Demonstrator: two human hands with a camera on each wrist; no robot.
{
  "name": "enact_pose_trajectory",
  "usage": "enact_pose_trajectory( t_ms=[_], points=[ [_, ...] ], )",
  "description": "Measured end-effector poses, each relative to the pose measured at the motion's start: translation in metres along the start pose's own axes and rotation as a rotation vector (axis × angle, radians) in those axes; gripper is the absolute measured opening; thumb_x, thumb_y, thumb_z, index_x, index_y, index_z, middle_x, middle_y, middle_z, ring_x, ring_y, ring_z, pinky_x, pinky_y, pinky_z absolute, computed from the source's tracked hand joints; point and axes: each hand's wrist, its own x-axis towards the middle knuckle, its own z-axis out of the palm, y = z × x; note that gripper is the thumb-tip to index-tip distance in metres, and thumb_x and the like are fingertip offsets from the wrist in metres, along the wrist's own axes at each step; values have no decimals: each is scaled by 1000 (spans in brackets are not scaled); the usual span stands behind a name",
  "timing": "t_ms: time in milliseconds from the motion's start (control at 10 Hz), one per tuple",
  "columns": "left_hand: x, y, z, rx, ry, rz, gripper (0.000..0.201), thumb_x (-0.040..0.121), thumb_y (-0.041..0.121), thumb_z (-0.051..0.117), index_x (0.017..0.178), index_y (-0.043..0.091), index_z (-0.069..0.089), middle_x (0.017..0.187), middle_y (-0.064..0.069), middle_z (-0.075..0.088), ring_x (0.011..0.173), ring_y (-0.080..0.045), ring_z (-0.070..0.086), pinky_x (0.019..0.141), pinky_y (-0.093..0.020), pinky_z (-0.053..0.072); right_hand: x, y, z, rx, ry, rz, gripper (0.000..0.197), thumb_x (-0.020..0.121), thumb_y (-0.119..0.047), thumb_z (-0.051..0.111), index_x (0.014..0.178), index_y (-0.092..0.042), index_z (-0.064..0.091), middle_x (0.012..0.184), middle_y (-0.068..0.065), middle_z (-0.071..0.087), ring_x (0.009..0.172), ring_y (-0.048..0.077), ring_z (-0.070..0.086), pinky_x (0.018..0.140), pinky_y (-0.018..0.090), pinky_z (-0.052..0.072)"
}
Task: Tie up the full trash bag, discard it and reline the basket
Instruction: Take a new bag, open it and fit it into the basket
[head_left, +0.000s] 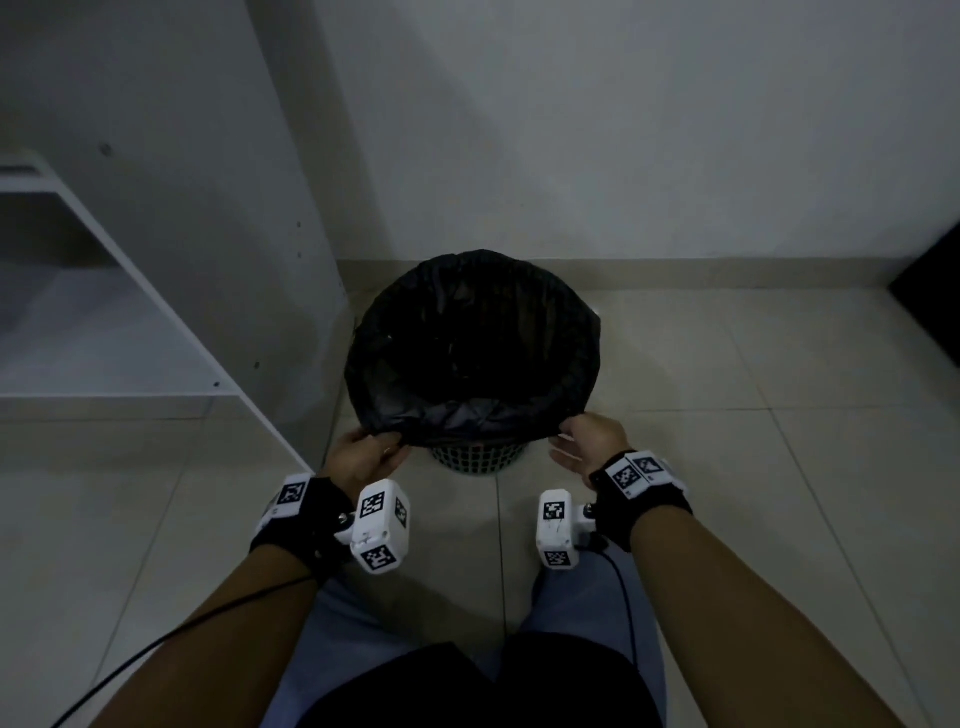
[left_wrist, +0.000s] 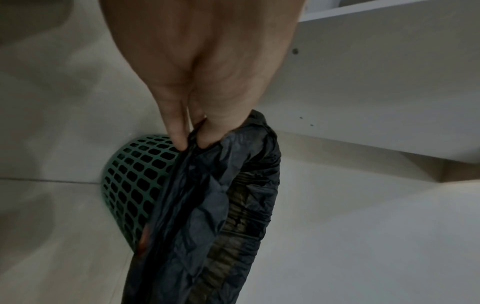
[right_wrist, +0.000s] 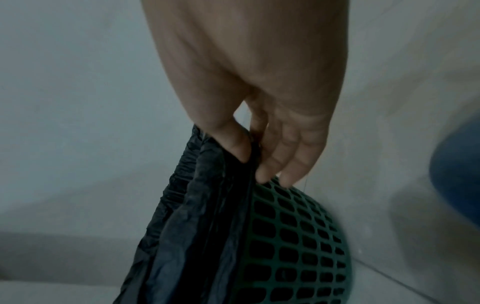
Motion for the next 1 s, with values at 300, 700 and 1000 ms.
enact_pose_trajectory(
  t_ms=[300, 700, 1000],
  points=[
    [26, 48, 8, 166, 97, 71, 36, 100, 19, 40, 135, 14, 50, 86, 0, 56, 74, -17, 53, 66, -32, 47, 31, -69, -13, 6, 81, -151, 13, 91, -13, 55, 91, -6, 66, 91, 11, 65, 84, 27, 63, 59, 28, 55],
    [126, 150, 56, 551, 102, 147, 23, 102, 33, 38, 92, 19, 54, 91, -3, 57, 87, -22, 53, 78, -33, 40, 122, -168, 15, -430, 97, -165, 45, 86, -39, 57, 101, 2, 69, 98, 13, 65, 89, 30, 61, 83, 40, 50],
    [210, 172, 92, 627, -5, -140, 19, 90, 22, 48, 75, 11, 50, 70, -10, 51, 60, -24, 51, 57, -30, 40, 170, -192, 31, -624, 139, -119, 35, 94, -18, 56, 122, 3, 63, 125, 19, 65, 117, 34, 60, 94, 34, 49]
  ],
)
